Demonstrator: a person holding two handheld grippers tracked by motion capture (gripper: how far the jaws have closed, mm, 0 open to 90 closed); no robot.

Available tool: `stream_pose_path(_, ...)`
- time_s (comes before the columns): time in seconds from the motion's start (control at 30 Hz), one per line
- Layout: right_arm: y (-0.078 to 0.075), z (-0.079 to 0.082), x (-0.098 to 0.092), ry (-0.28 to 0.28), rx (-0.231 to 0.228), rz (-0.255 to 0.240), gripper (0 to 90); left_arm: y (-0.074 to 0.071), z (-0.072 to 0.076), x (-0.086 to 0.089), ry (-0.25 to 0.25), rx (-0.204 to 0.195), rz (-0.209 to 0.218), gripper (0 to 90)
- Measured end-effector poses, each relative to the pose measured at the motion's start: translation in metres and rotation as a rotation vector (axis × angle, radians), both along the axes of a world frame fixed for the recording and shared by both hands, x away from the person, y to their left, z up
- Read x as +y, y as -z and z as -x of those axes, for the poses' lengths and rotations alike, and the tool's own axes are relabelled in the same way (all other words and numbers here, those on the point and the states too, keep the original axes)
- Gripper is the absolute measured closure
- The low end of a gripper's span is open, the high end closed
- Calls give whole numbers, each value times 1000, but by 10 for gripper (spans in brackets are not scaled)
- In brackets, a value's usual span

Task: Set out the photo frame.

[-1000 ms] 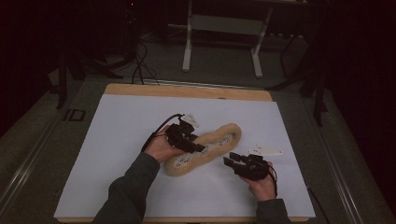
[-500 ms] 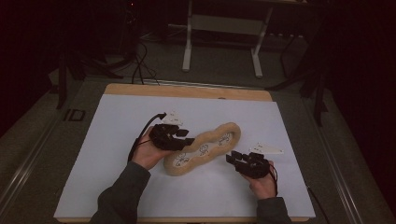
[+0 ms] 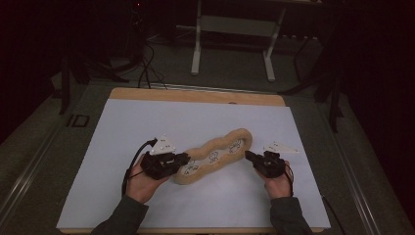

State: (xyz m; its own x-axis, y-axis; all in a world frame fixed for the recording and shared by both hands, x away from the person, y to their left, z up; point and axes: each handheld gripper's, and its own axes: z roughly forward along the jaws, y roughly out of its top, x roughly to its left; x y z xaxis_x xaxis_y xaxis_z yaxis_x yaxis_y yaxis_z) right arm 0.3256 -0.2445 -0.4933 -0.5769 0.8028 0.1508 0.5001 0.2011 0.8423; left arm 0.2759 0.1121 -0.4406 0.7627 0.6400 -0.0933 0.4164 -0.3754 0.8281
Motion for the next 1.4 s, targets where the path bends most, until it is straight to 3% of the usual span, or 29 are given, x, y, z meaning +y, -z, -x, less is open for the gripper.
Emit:
stream_pose_path(0.13,-7,-10,2,16,-11,10,898,15,8,0,-3,15,7,889)
stream_pose_path(0.27,-12,-16,2,35,-22,8,898,28,14,-4,-6,23,-33,898)
stream_pose_path(0.3,-14,-18,1,41,-25,7,898,35,17,-7,-8,28,-61,898)
stream_pose_path(0.43,-19,-30,-5,89,-25,-5,898,45,17,-12,-6,36,-64,898)
stream_pose_path(0.53,-18,-36,-8,111,-17,-8,898,52,14,-17,-18,32,-91,898)
stream_pose_path(0.83,-14,-44,-15,163,4,-27,897,58,11,-19,-47,7,-145,900)
stream_pose_path(0.97,-15,-45,-16,161,5,-27,887,58,10,-18,-56,0,-158,900)
stream_pose_path(1.2,-11,-40,-11,71,-15,8,630,58,10,-19,-58,-6,-174,900)
stream_pose_path(1.3,-9,-43,-7,65,-12,61,572,58,10,-19,-61,-4,-176,900)
stream_pose_path(1.4,-7,-49,-3,59,1,82,542,59,10,-19,-57,-2,-181,900)
